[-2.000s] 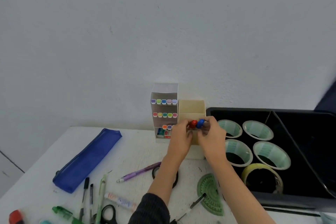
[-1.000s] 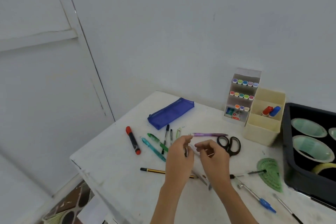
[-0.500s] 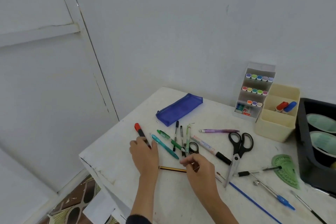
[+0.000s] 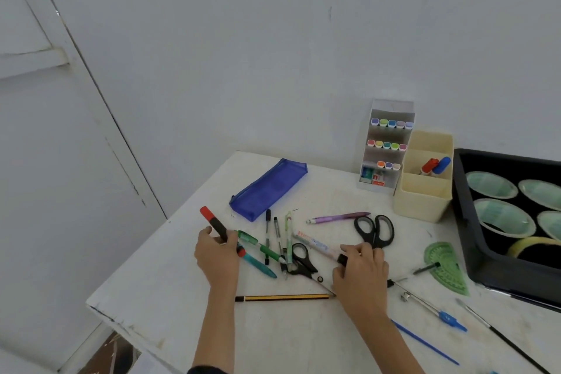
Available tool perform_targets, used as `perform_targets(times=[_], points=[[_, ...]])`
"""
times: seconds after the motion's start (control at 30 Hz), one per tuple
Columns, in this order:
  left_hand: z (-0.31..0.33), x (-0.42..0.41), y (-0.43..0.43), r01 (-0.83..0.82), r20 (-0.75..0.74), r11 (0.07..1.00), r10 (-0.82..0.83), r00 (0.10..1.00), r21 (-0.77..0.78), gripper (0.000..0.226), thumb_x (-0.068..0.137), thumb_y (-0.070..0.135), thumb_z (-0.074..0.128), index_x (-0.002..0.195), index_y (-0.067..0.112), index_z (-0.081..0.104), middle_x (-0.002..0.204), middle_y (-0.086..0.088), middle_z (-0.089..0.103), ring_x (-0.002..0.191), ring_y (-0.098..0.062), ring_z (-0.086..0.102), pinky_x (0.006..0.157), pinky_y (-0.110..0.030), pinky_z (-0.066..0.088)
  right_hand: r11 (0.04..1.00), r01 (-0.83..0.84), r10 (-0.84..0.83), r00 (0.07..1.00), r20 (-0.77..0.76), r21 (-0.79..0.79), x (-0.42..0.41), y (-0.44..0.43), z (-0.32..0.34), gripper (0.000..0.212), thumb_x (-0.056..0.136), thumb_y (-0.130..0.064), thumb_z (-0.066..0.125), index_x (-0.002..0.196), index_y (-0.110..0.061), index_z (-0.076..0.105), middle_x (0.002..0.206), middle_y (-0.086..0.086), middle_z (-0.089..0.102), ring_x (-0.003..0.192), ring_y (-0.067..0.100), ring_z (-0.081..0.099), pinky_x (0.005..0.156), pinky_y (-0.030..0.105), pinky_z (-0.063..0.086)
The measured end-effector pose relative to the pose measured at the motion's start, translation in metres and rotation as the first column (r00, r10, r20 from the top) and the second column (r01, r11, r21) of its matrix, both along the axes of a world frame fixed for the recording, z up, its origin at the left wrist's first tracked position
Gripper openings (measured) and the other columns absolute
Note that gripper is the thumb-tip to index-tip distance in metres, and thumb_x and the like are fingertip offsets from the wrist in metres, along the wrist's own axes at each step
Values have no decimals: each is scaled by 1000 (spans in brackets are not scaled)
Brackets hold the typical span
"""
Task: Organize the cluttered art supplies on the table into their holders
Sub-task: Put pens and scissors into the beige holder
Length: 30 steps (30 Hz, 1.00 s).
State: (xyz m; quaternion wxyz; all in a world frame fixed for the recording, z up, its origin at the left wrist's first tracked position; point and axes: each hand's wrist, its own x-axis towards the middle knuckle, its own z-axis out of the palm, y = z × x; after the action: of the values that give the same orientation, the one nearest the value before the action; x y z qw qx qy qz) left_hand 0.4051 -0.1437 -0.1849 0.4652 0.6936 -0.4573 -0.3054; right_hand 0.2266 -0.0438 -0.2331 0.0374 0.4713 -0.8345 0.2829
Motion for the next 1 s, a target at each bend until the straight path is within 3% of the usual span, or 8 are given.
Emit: perform_targets(times=[0.1, 0.23, 0.4, 0.57, 0.63, 0.7, 0.77, 1.0], points=[[12, -17, 1, 104, -49, 992, -108, 993, -75, 35, 86, 14, 64, 118, 2, 55, 97, -15, 66, 68, -15, 55, 58, -16, 39, 1000, -3, 3, 999, -32, -2, -7, -3, -2, 27, 57, -6, 82, 80, -13, 70, 75, 4, 55, 70, 24, 50, 60, 33, 39], [25, -47, -1, 243, -114, 960, -259, 959, -142, 8, 87, 12, 58, 93, 13, 52, 85, -18, 63, 66, -19, 56, 60, -34, 49, 994, -32, 51, 981, 185, -104, -18, -7, 11, 19, 82, -13, 69, 101, -12, 69, 92, 3, 56, 90, 21, 48, 79, 32, 41], [38, -102, 4, 444, -158, 870, -479, 863, -214, 11, 98, 14, 39, 93, 11, 48, 81, -9, 48, 66, -13, 46, 57, -25, 39, 930, -2, 162, 899, 407, -367, -39, -1, 50, 19, 84, -11, 67, 103, -11, 68, 89, 1, 58, 77, 3, 53, 70, 2, 39], [49, -163, 20, 603, -237, 753, -656, 716, -262, 21, 99, 30, 37, 91, 17, 51, 72, -3, 45, 60, -8, 45, 57, -18, 42, 875, 181, 134, 801, 583, -449, -68, 8, 87, 11, 87, -28, 64, 91, -19, 66, 86, -3, 66, 78, 5, 61, 65, 10, 47], [53, -185, 23, 645, -216, 709, -703, 677, -286, 23, 98, 33, 39, 98, 15, 54, 83, -8, 53, 66, -7, 54, 61, -15, 47, 850, 223, 148, 770, 621, -478, -82, 8, 99, 11, 87, -31, 62, 87, -20, 65, 81, -4, 67, 76, 9, 63, 69, 20, 52], [56, -204, 26, 684, -156, 654, -749, 643, -323, 22, 96, 35, 45, 98, 19, 58, 98, -10, 58, 84, -12, 60, 76, -20, 49, 821, 262, 144, 765, 628, -508, -97, 8, 110, 9, 87, -28, 63, 89, -19, 65, 78, -5, 67, 75, 9, 64, 73, 30, 55], [63, -220, 29, 703, -94, 613, -774, 626, -361, 13, 94, 34, 50, 92, 25, 60, 97, -5, 59, 91, -13, 57, 81, -27, 48, 798, 287, 125, 782, 610, -530, -112, 8, 121, 10, 87, -24, 65, 94, -17, 63, 79, -5, 66, 73, 4, 62, 72, 23, 53], [98, -265, 28, 679, -63, 546, -799, 598, -491, 16, 87, 11, 64, 103, 10, 62, 86, 6, 66, 77, 3, 61, 68, -5, 44, 646, 268, 110, 894, 435, -715, -151, 6, 163, 14, 88, -10, 63, 101, -14, 59, 86, -10, 66, 76, -3, 60, 68, 7, 45]])
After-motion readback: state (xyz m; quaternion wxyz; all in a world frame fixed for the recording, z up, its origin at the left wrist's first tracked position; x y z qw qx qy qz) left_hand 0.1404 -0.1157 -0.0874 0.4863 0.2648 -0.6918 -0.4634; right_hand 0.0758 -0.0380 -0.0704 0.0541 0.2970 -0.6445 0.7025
